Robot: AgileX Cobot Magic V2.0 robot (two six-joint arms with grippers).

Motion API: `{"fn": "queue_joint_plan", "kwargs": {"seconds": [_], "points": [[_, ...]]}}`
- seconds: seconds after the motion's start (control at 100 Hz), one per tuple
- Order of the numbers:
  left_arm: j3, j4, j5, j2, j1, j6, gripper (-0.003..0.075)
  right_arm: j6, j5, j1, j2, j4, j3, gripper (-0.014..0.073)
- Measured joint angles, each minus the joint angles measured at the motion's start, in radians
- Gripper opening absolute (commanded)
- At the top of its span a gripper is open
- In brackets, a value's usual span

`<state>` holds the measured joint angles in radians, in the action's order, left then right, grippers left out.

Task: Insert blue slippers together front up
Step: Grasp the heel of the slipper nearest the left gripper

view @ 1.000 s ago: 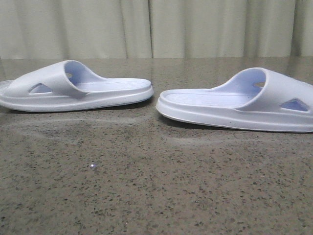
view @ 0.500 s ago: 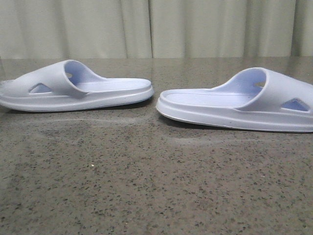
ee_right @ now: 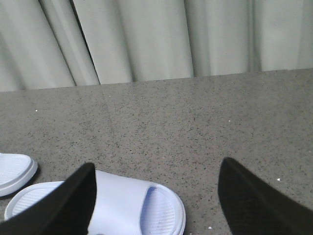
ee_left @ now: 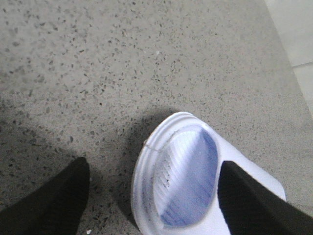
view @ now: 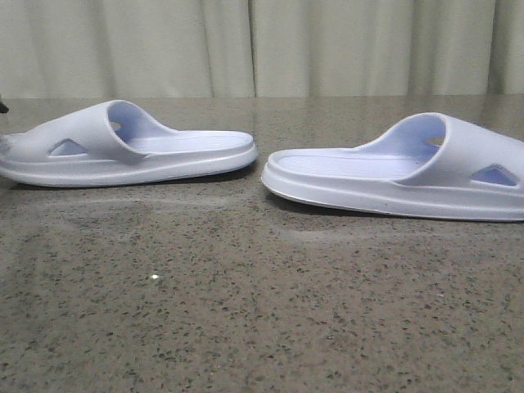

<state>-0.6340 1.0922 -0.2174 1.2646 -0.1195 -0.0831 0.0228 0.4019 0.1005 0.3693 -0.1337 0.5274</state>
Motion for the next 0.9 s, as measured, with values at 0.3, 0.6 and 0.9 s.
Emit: {"fn": "queue_joint_plan", "kwargs": {"seconds": [0.3, 0.6, 0.9], "points": [[-0.038, 0.006, 0.003, 0.073, -0.031, 0.000, 0.0475, 0.000, 0.000, 0.000, 0.000, 0.000, 0.000, 0.0456], [-0.050, 0.036, 0.017, 0.097, -0.050, 0.000, 0.0402, 0.000, 0.000, 0.000, 0.000, 0.000, 0.000, 0.0456], [-0.050, 0.042, 0.011, 0.107, -0.050, 0.000, 0.0307, 0.000, 0.000, 0.000, 0.000, 0.000, 0.000, 0.0456]]}}
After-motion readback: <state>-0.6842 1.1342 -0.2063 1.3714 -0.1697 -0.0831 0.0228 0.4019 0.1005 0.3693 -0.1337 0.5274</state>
